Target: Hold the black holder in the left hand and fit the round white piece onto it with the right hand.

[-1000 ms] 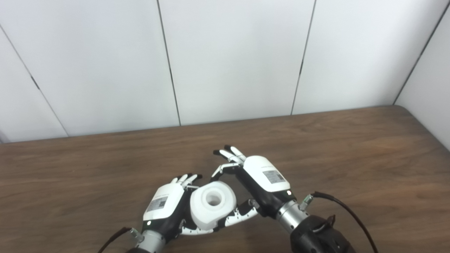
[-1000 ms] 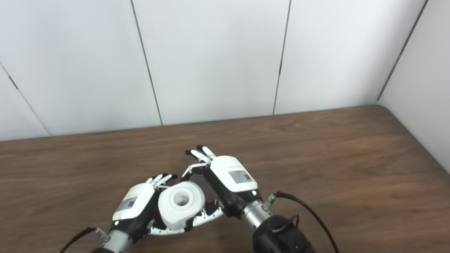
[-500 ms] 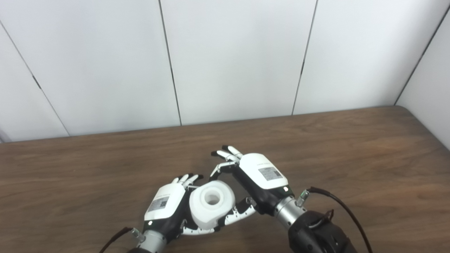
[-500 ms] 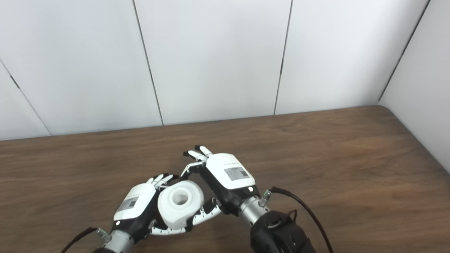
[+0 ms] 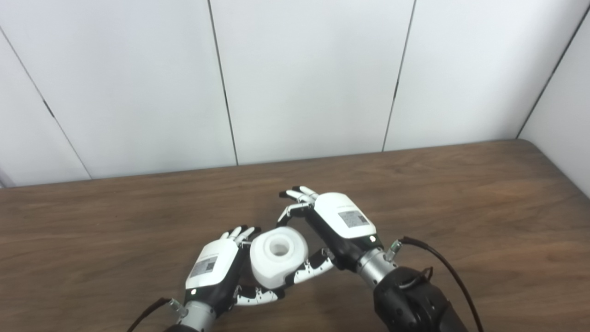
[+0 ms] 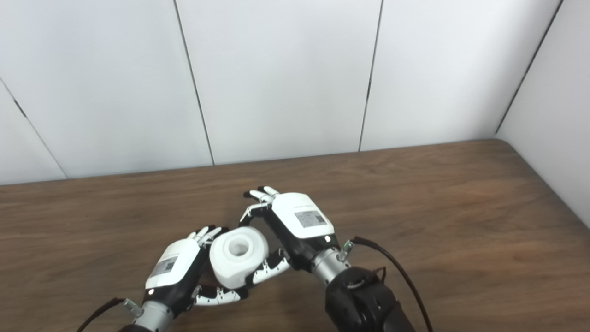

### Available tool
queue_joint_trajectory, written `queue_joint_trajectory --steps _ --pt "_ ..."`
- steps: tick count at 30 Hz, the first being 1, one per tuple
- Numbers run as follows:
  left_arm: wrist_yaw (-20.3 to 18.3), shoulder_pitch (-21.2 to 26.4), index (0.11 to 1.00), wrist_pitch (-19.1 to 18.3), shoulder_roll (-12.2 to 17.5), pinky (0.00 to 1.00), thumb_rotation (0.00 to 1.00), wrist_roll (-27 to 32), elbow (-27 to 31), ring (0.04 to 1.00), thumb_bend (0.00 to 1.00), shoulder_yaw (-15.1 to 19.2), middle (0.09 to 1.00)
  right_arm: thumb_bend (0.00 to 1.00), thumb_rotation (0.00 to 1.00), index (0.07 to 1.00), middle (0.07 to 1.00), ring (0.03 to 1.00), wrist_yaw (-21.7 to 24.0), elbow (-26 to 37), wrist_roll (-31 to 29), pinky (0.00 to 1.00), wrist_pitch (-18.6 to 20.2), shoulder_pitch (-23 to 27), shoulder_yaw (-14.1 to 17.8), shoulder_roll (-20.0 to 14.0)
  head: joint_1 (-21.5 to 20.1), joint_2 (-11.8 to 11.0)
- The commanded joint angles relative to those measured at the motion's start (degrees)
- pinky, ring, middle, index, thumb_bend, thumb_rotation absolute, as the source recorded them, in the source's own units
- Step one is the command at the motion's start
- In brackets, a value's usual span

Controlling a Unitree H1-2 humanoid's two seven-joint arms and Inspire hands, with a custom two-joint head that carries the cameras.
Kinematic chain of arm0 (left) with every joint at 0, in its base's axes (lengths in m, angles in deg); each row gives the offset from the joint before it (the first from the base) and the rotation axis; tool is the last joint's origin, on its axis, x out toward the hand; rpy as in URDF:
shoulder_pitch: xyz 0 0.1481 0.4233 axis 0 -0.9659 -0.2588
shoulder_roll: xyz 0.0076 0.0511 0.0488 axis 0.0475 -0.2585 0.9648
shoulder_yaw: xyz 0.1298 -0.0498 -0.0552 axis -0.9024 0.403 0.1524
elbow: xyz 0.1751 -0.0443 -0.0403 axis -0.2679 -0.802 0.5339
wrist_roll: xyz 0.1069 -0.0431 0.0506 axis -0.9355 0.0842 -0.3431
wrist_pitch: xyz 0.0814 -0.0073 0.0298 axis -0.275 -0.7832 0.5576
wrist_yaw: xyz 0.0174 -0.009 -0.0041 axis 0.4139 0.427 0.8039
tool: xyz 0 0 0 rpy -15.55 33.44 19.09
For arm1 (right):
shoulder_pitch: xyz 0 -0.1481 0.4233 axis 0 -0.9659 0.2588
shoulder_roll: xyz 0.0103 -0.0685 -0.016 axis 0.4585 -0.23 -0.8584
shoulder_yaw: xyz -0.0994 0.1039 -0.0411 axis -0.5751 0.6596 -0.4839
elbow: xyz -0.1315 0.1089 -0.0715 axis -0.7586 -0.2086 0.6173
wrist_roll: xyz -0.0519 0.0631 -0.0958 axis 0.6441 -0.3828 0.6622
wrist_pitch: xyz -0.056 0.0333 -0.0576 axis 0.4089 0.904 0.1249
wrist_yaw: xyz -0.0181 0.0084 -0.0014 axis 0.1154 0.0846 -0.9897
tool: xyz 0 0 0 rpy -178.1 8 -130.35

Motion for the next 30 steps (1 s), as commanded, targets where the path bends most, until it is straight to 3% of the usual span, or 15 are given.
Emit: queue_joint_trajectory --steps 1,10,30 --pt "0.7 1.0 0.482 1.3 -0.8 1.00 0.05 0.2 2.4 0.982 0.52 -0.8 0.931 0.51 0.14 0.481 0.901 0.949 1.5 -4.3 2.3 0.76 2.4 -0.6 0.5 -1.3 0.0 0.1" --pt "1.6 0.9 0.482 1.1 -0.6 1.00 0.05 0.6 2.2 0.985 0.52 -1.3 0.933 0.51 0.14 0.481 0.900 0.961 0.7 -6.8 2.7 0.77 3.5 -0.5 0.8 -1.7 0.2 0.1" --pt "2.0 1.0 0.481 0.7 -0.9 1.00 0.05 0.5 1.8 0.984 0.52 -1.4 0.936 0.51 0.15 0.481 0.906 0.961 1.4 -4.5 2.9 0.78 3.4 -0.7 0.3 -2.2 1.0 -0.2"
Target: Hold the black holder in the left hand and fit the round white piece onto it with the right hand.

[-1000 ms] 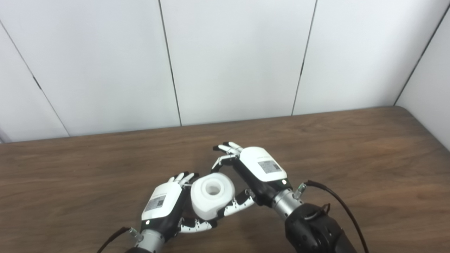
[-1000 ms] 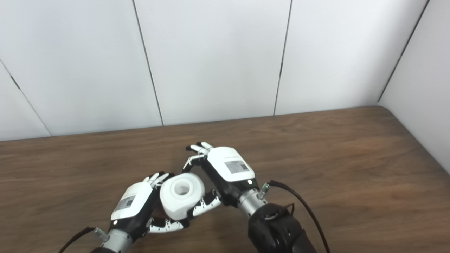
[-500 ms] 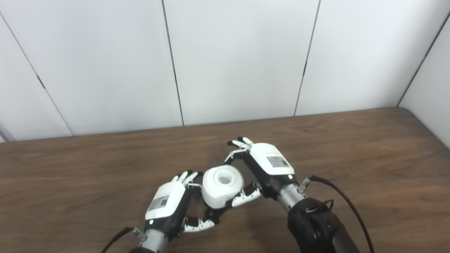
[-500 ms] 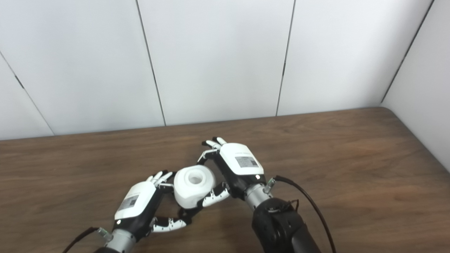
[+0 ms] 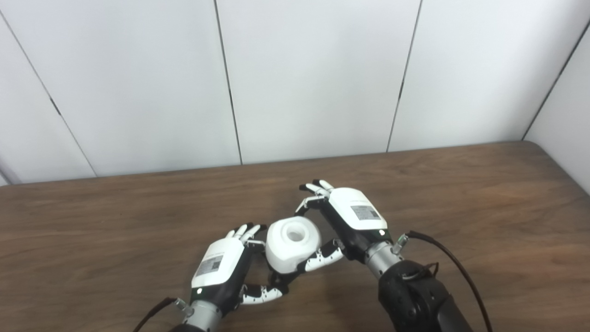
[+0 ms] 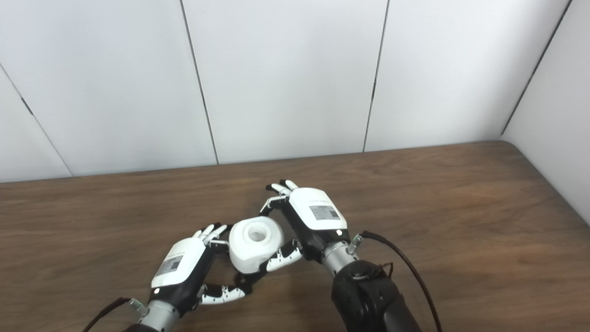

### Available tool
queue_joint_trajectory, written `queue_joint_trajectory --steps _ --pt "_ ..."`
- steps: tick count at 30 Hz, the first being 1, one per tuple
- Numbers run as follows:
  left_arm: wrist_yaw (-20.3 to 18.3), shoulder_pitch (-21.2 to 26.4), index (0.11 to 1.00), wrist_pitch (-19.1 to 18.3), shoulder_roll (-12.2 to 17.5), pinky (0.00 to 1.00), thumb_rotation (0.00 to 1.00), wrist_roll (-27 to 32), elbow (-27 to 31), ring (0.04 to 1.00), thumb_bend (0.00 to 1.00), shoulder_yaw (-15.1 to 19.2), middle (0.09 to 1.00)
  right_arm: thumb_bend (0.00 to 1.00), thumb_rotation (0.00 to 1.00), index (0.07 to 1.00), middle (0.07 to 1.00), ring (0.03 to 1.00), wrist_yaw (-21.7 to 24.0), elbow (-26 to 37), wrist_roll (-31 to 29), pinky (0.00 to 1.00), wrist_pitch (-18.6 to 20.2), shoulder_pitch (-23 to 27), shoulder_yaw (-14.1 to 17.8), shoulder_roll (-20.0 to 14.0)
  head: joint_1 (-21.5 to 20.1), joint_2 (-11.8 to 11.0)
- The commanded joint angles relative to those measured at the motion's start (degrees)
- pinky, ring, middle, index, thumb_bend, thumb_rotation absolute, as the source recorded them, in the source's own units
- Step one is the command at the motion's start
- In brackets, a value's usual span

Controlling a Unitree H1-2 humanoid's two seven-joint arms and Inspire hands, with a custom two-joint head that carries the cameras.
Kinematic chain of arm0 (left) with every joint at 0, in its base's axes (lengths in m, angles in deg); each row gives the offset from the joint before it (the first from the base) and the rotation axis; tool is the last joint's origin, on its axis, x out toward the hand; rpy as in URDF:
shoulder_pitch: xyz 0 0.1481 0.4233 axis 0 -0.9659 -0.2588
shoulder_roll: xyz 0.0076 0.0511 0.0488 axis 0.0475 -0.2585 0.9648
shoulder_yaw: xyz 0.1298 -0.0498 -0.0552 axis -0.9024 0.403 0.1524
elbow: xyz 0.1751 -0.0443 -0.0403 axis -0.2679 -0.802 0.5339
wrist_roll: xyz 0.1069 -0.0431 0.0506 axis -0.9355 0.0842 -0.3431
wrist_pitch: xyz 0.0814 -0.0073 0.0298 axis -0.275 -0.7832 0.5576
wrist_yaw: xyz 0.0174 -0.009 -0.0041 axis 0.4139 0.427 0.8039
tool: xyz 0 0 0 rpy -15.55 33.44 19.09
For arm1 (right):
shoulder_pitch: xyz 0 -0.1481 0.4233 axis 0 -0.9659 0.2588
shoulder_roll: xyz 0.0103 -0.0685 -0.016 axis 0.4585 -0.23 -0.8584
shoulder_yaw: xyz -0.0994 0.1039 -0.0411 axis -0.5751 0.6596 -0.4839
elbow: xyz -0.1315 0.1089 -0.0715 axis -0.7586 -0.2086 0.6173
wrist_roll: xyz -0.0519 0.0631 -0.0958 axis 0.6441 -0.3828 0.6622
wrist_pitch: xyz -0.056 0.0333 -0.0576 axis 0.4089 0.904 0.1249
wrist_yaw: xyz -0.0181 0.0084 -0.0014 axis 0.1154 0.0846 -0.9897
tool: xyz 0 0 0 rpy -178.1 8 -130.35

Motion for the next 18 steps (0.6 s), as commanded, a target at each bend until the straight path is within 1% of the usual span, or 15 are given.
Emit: queue_joint_trajectory --steps 1,5,10,18 --pt "1.0 1.1 0.481 1.1 -0.8 1.00 0.05 0.1 1.3 0.983 0.52 -0.5 0.935 0.51 0.15 0.481 0.906 0.960 3.3 -0.6 1.8 0.78 1.1 -1.5 -0.9 -1.8 0.0 0.1" --pt "1.0 1.2 0.481 0.9 -1.0 1.00 0.05 -0.1 1.1 0.986 0.52 -0.6 0.936 0.51 0.15 0.481 0.903 0.951 3.4 0.9 2.1 0.77 0.1 -1.4 -2.1 -2.1 0.3 0.0" --pt "1.2 1.3 0.481 0.9 -1.4 1.00 0.05 -0.4 0.9 0.985 0.52 -0.7 0.934 0.51 0.15 0.479 0.906 0.965 3.3 3.1 1.5 0.78 -1.2 -1.8 -3.5 -2.2 0.7 0.0" --pt "1.8 1.4 0.481 1.2 -1.4 1.00 0.05 -0.8 0.7 0.978 0.52 -0.8 0.930 0.51 0.15 0.480 0.903 0.961 3.1 5.8 1.9 0.80 -3.2 -3.3 -5.1 -2.9 1.1 0.0"
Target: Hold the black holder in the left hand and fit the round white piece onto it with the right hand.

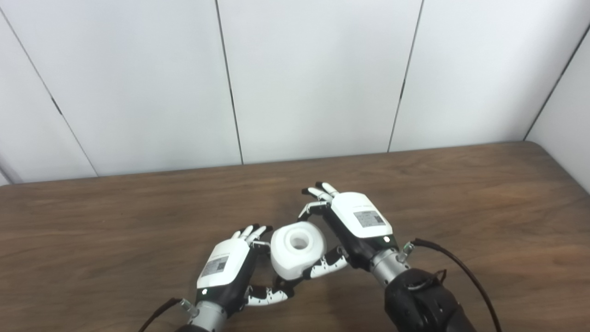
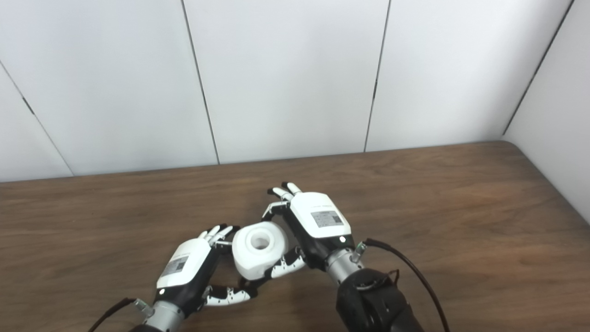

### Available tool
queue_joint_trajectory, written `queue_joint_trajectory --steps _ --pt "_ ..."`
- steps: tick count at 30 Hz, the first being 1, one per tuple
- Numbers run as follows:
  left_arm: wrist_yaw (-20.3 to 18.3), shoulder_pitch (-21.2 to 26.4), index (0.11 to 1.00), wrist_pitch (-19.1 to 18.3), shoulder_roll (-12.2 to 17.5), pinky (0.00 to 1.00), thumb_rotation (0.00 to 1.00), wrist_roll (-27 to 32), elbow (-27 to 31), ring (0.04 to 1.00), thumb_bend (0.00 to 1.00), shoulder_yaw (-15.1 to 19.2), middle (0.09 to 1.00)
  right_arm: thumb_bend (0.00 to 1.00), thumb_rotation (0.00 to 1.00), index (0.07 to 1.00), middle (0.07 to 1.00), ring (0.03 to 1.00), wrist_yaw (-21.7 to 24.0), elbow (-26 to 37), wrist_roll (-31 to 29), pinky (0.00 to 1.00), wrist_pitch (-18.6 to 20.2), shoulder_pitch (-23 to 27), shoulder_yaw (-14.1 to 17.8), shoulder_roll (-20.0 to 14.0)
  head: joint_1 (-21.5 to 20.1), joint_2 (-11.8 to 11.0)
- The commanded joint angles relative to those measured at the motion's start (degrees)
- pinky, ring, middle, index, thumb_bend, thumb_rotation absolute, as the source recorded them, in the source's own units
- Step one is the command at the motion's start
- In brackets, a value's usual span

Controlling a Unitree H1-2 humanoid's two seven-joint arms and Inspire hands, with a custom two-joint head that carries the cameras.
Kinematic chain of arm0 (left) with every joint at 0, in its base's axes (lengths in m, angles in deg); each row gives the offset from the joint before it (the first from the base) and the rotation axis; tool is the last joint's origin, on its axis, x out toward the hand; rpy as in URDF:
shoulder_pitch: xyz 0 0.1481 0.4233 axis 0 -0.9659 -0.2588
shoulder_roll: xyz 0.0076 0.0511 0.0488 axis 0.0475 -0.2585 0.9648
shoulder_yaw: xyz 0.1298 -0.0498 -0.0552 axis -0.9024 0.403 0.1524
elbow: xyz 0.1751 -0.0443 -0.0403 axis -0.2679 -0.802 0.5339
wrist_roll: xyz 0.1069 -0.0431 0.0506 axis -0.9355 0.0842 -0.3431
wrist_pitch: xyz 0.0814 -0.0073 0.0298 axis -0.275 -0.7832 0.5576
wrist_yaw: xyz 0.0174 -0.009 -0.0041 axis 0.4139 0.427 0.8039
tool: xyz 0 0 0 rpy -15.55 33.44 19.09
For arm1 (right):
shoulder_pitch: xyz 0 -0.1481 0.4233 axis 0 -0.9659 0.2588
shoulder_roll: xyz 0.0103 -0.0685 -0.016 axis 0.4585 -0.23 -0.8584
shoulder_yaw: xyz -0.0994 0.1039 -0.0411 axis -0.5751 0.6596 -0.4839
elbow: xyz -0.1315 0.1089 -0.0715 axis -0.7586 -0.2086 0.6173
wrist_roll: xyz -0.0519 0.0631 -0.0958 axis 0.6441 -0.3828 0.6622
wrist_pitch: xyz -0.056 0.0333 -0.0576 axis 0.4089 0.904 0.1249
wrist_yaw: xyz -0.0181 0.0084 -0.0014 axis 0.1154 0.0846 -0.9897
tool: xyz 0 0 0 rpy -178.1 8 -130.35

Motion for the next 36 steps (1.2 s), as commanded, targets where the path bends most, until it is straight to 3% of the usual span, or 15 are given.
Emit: queue_joint_trajectory --steps 1,16,36 --pt "1.9 1.4 0.481 1.3 -0.6 1.00 0.05 -0.6 0.6 0.977 0.52 -0.3 0.930 0.51 0.15 0.480 0.902 0.959 2.5 0.8 -0.6 0.79 -2.7 -1.3 -1.9 -0.5 0.2 0.1" --pt "2.3 1.4 0.482 0.8 -1.1 1.00 0.05 -0.9 0.5 0.977 0.52 -0.8 0.927 0.51 0.15 0.481 0.891 0.944 3.5 0.5 -1.6 0.74 -3.6 -1.6 -2.6 -2.4 0.6 0.3" --pt "2.0 1.5 0.482 0.4 -1.0 1.00 0.05 -1.0 0.5 0.980 0.52 -0.9 0.929 0.51 0.15 0.481 0.893 0.945 3.4 -0.1 -1.6 0.74 -3.4 -1.4 -2.5 -2.4 0.4 -0.1"
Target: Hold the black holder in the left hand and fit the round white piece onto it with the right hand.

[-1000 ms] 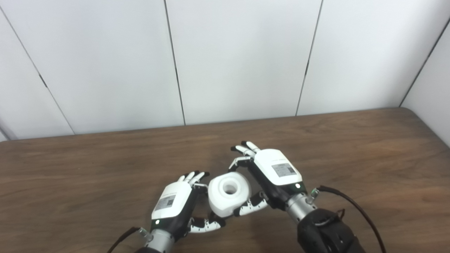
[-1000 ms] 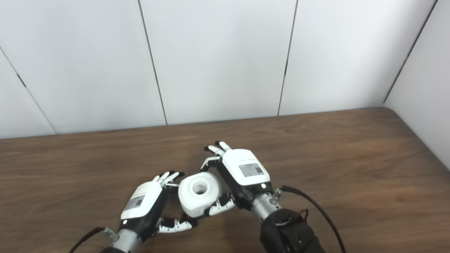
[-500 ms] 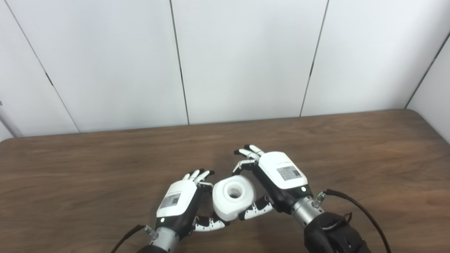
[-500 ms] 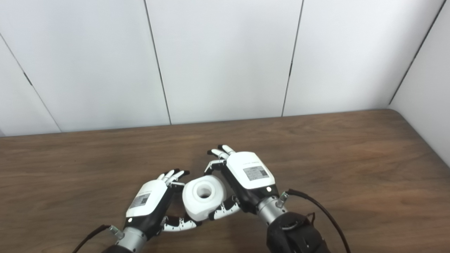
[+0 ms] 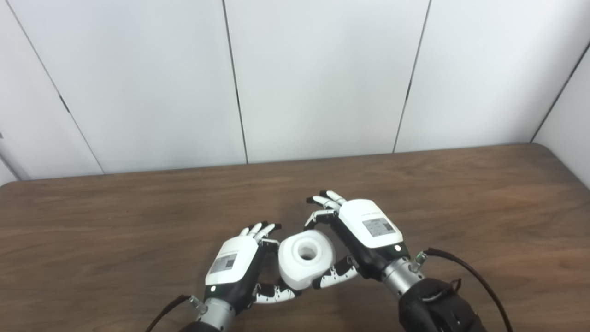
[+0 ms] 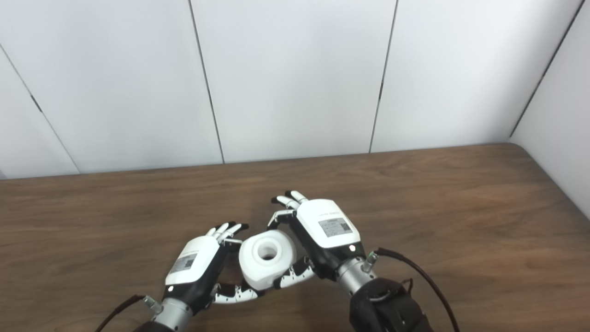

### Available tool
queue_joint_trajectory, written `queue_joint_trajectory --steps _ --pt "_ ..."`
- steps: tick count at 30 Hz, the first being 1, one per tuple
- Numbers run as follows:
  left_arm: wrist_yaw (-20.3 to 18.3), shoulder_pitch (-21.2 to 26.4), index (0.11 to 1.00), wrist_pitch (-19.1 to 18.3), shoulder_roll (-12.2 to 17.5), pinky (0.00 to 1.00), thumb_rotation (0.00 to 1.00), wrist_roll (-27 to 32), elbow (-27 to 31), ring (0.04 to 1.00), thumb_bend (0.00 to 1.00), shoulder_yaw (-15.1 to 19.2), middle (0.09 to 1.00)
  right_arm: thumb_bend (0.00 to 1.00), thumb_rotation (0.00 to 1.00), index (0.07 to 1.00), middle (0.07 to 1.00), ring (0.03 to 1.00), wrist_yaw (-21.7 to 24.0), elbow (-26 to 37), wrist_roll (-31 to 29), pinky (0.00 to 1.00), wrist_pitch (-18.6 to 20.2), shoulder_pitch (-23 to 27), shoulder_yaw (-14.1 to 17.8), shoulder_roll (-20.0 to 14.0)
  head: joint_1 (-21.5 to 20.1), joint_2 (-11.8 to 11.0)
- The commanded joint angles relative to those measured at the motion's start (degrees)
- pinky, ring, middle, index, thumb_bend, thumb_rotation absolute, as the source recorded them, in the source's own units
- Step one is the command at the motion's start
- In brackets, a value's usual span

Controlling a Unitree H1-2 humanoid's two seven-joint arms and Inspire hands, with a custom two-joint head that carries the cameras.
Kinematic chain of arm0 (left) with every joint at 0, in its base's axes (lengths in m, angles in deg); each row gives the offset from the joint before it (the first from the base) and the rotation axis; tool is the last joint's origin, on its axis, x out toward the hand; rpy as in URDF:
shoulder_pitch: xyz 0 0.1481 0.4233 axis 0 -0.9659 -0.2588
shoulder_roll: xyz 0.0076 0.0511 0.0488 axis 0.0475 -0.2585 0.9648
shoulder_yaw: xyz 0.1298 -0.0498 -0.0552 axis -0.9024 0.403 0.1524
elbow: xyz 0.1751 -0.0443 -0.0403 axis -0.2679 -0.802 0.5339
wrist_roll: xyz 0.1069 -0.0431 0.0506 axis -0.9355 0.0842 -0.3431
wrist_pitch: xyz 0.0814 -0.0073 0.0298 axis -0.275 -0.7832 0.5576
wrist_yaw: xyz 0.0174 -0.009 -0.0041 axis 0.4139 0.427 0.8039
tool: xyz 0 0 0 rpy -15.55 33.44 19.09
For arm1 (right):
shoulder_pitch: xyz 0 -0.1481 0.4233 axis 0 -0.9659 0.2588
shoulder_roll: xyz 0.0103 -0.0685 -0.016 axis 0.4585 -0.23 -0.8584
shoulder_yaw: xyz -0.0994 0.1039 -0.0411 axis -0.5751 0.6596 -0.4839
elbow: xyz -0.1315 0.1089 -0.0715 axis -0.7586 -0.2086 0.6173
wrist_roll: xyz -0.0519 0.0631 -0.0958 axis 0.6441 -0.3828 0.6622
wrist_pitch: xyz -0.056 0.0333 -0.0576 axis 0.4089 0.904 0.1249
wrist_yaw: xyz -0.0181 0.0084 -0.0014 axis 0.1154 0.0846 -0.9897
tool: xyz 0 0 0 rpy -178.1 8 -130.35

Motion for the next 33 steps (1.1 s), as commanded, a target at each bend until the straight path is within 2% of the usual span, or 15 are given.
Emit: queue_joint_trajectory --steps 1,14,33 --pt "0.5 1.5 0.482 0.3 -0.7 1.00 0.05 -0.8 0.7 0.981 0.52 -0.3 0.930 0.51 0.15 0.481 0.893 0.945 3.2 -1.4 -0.3 0.74 -1.6 -0.6 -1.6 -0.2 0.0 0.0" --pt "1.8 1.4 0.482 1.4 -0.6 1.00 0.05 -0.2 0.0 0.974 0.52 -0.3 0.928 0.51 0.15 0.482 0.897 0.949 3.2 -1.9 0.1 0.74 -1.8 -0.1 -2.1 0.1 0.0 -0.1" --pt "1.3 1.5 0.482 0.7 -0.5 1.00 0.05 -0.6 0.3 0.977 0.52 -0.4 0.931 0.51 0.15 0.482 0.900 0.952 2.7 -3.3 -0.5 0.75 -1.5 0.5 -1.9 0.4 0.0 -0.4"
